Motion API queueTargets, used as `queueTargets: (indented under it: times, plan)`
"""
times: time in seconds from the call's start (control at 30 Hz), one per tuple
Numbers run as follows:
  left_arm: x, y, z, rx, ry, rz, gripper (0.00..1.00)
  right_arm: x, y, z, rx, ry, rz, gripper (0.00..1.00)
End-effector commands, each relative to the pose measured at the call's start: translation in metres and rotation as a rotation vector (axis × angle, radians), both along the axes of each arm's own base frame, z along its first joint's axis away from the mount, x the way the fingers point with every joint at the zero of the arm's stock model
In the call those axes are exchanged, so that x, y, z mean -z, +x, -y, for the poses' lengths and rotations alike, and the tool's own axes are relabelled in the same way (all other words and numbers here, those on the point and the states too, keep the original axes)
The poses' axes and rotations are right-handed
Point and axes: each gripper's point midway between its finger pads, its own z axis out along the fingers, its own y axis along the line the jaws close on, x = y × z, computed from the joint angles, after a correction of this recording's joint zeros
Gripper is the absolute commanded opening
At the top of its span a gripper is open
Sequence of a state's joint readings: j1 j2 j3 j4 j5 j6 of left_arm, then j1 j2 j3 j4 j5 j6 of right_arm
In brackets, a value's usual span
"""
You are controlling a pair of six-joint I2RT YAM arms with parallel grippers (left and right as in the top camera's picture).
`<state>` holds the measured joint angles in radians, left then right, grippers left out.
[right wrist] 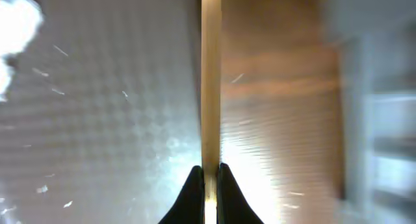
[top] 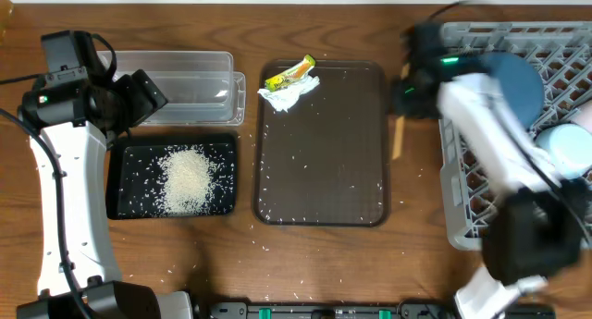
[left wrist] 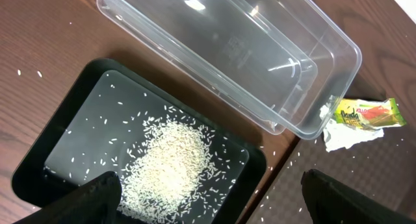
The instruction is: Sort waste into correct bins and load items into the dishwasher rack
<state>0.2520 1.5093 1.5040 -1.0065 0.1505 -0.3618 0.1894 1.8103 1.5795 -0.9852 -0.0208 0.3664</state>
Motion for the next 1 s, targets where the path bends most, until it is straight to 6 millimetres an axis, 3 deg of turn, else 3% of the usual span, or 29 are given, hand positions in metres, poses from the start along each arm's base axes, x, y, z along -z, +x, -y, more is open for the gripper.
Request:
queueTargets:
  times: [0.0, 0.13, 0.27, 0.4, 0.67, 0.73, 0.9, 0.97]
  plan:
    - [-0.008, 0.002, -0.003, 0.000, 0.012, 0.017, 0.92, -0.054, -0.008, 0.030, -0.105, -0.046, 0.117, 0.01]
    - [-0.008, 0.002, -0.003, 0.000, 0.012, 0.017, 0.92, -0.067, -0.027, 0.068, -0.151, -0.108, 0.101, 0.01]
    - [-0.008, 0.002, -0.003, 0.000, 0.012, 0.017, 0.92, -0.055, -0.038, 0.095, -0.142, -0.128, 0.041, 0.01]
    - [-0.008, 0.002, -0.003, 0.000, 0.012, 0.017, 0.92, -0.038, -0.036, 0.112, -0.099, -0.132, 0.028, 0.01]
    - [-0.008, 0.002, -0.003, 0.000, 0.012, 0.017, 0.92, -0.009, -0.032, 0.122, -0.074, -0.131, 0.009, 0.02]
    - [-0.008, 0.002, -0.003, 0.000, 0.012, 0.017, 0.92, -0.006, -0.032, 0.122, -0.072, -0.129, 0.003, 0.13]
    - [-0.008, 0.002, -0.003, 0.000, 0.012, 0.018, 0.92, -0.005, -0.033, 0.122, -0.066, -0.127, 0.000, 0.22]
    - [-0.008, 0.002, -0.003, 0.000, 0.012, 0.018, 0.92, -0.005, -0.034, 0.121, -0.051, -0.120, -0.006, 0.34]
